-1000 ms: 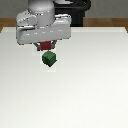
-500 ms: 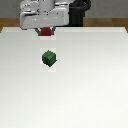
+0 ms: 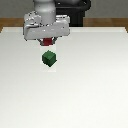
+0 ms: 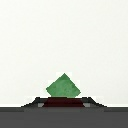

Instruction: Place the red cube on top of the green cube.

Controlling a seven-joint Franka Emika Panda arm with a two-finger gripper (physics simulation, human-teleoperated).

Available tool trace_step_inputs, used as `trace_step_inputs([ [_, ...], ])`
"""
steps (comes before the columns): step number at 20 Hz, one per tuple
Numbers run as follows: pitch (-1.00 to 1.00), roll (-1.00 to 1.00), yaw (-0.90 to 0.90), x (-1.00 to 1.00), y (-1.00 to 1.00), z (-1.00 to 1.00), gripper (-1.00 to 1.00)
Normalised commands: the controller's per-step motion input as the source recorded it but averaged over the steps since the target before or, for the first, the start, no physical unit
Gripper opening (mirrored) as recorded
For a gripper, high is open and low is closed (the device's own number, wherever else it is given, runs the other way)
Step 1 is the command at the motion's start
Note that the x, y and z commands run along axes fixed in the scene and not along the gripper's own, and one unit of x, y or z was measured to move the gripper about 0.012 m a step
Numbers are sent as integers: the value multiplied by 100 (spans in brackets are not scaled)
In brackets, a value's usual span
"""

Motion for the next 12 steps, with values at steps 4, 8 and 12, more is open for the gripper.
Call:
trace_step_inputs([
  [4,0,0,0,0,0,-25,-100],
  [8,0,0,0,25,0,-75,-100],
  [12,0,0,0,0,0,-25,-100],
])
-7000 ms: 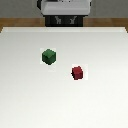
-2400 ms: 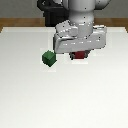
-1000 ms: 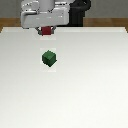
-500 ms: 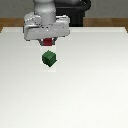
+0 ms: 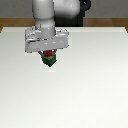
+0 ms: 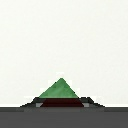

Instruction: Place the red cube on top of the green cube.

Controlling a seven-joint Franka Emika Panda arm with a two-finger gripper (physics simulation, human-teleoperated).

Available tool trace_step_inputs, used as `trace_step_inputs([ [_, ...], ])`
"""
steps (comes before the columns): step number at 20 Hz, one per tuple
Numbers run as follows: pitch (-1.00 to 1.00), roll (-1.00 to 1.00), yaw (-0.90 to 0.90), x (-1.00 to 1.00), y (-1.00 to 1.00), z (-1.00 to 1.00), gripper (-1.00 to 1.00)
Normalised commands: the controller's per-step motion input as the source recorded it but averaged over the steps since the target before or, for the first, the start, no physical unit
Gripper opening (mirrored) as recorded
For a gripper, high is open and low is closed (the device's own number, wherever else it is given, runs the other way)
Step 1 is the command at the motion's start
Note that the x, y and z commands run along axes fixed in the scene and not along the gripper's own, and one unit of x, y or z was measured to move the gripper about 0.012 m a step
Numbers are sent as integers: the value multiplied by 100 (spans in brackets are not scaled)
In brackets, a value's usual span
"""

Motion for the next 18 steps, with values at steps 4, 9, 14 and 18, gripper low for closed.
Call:
trace_step_inputs([
  [4,0,0,0,0,0,0,100],
  [9,0,0,0,0,0,0,100],
  [14,0,0,0,0,0,0,100],
  [18,0,0,0,0,0,0,100],
])
